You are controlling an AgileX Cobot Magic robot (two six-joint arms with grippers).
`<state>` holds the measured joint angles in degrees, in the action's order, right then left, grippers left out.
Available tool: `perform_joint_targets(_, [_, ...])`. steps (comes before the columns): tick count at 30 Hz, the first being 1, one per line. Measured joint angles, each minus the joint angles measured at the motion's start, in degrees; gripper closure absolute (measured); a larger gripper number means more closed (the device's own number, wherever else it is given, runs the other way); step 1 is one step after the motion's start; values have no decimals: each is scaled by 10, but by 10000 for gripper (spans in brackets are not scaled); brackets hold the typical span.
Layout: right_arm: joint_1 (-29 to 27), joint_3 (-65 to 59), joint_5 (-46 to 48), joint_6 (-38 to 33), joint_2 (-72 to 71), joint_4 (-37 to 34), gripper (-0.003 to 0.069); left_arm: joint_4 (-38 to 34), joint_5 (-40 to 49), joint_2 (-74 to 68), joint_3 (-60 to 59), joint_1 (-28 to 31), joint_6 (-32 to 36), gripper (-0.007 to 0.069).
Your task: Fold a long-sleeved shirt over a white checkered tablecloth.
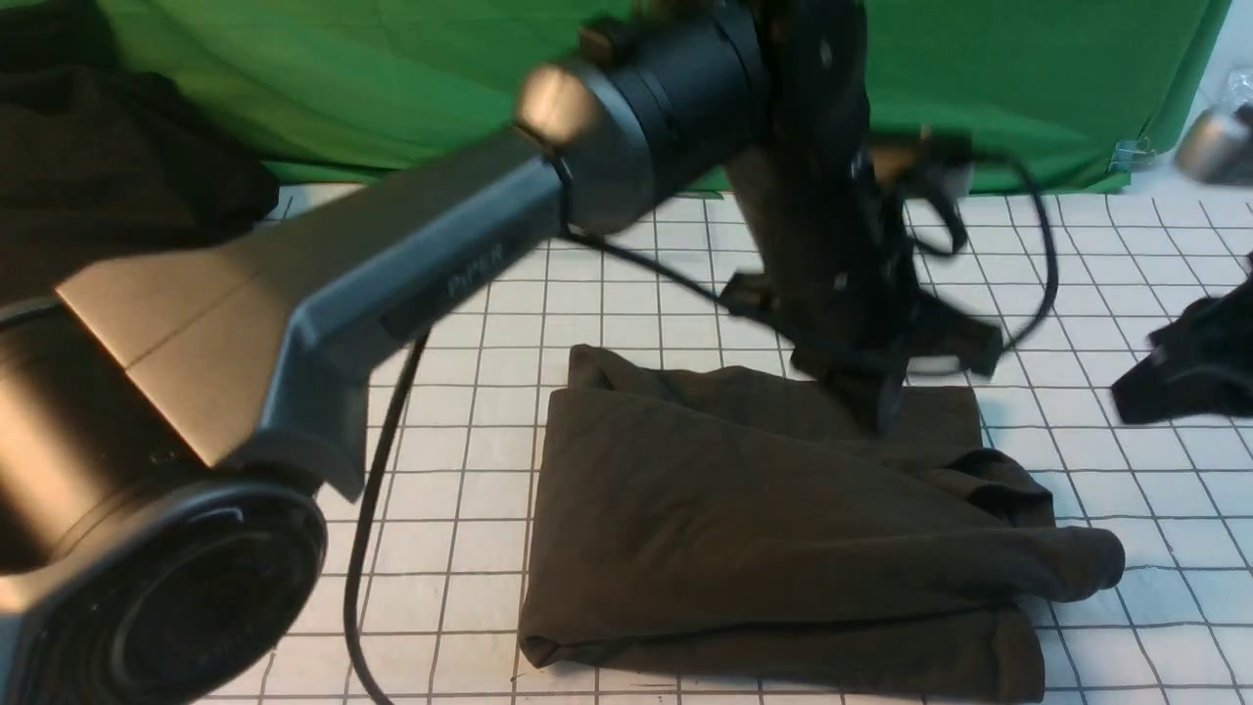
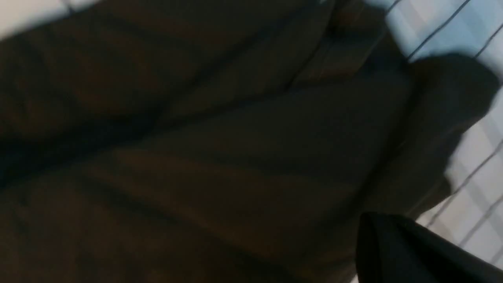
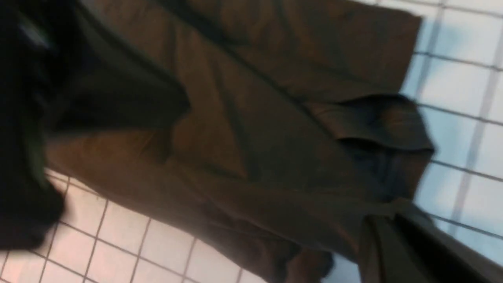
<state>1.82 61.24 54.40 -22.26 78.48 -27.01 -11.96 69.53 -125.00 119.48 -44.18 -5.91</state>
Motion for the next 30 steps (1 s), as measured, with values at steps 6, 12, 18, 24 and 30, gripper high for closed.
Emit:
perform_joint_targets(6, [53, -52, -67, 0, 26, -4, 650, 48, -8, 39, -122, -3, -14, 626])
perform_joint_targets(12, [91, -55, -112, 1, 105, -6, 650, 22, -100, 74, -281, -3, -15, 625])
perform_joint_targets(18, [95, -88, -125, 2, 171, -4, 650, 4, -156, 79, -354, 0, -15, 624])
perform_joint_targets(24, [95, -126, -148, 2, 165, -4, 651, 1, -169, 115, -363, 4, -15, 624])
perform_joint_targets(30, [95, -135, -110, 45, 121, 53, 651, 23, -185, 219, -364, 71, -41, 624])
